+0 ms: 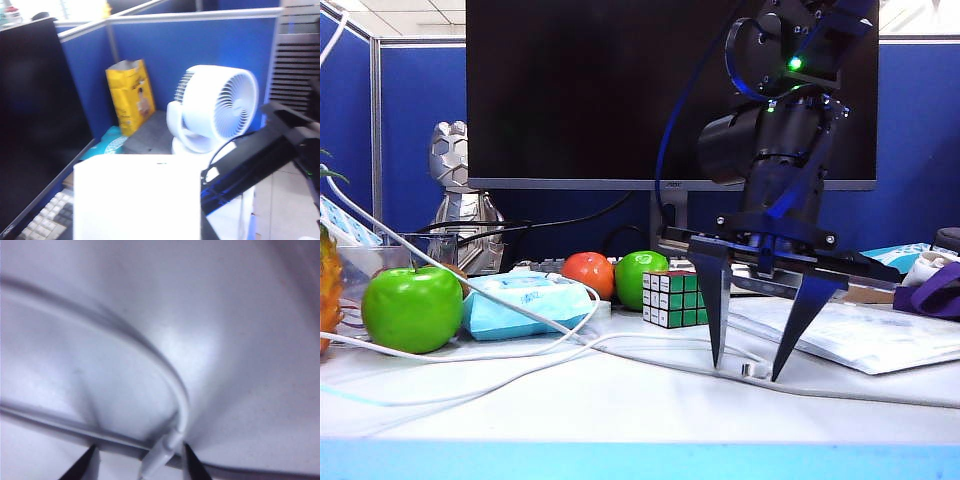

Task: Pick up the Type-C charging cable and the charging base, insert one end of the Type-C charger into the corresponding slot on the base, and finally place the plugged-in charger back on the table.

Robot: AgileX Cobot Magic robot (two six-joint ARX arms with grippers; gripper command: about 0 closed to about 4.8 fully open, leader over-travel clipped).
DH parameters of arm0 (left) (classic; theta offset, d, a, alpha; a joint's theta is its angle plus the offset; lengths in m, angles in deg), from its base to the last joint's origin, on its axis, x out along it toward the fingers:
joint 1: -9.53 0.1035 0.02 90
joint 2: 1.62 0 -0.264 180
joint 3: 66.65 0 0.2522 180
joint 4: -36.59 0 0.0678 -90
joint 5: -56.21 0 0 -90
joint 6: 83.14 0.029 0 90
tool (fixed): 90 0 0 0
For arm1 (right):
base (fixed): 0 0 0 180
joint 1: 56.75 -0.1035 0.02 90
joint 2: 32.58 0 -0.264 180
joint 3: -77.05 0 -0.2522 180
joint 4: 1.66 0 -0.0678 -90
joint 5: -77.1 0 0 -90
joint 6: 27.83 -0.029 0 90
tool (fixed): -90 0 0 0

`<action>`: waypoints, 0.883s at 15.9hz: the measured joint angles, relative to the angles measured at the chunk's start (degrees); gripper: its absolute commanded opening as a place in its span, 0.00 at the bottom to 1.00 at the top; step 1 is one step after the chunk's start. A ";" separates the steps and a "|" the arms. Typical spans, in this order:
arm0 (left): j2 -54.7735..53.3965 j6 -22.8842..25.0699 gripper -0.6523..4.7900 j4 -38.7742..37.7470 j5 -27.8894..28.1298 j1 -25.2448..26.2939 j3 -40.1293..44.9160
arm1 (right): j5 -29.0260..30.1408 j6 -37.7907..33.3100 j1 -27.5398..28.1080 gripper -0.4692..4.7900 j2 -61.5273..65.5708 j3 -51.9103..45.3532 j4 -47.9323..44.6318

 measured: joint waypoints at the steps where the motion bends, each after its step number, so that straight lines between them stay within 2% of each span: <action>1: 0.00 -0.02 0.11 0.00 -0.26 0.00 0.00 | -0.02 -1.38 0.00 0.51 0.00 0.00 -0.02; 7: 0.02 -0.02 0.11 -0.02 -0.26 0.00 0.00 | 0.02 -11.28 0.61 0.51 0.11 -0.02 -0.92; 14: 0.50 0.00 0.11 0.00 -0.28 0.00 0.00 | -1.07 -12.02 0.59 0.47 0.11 -0.02 -0.15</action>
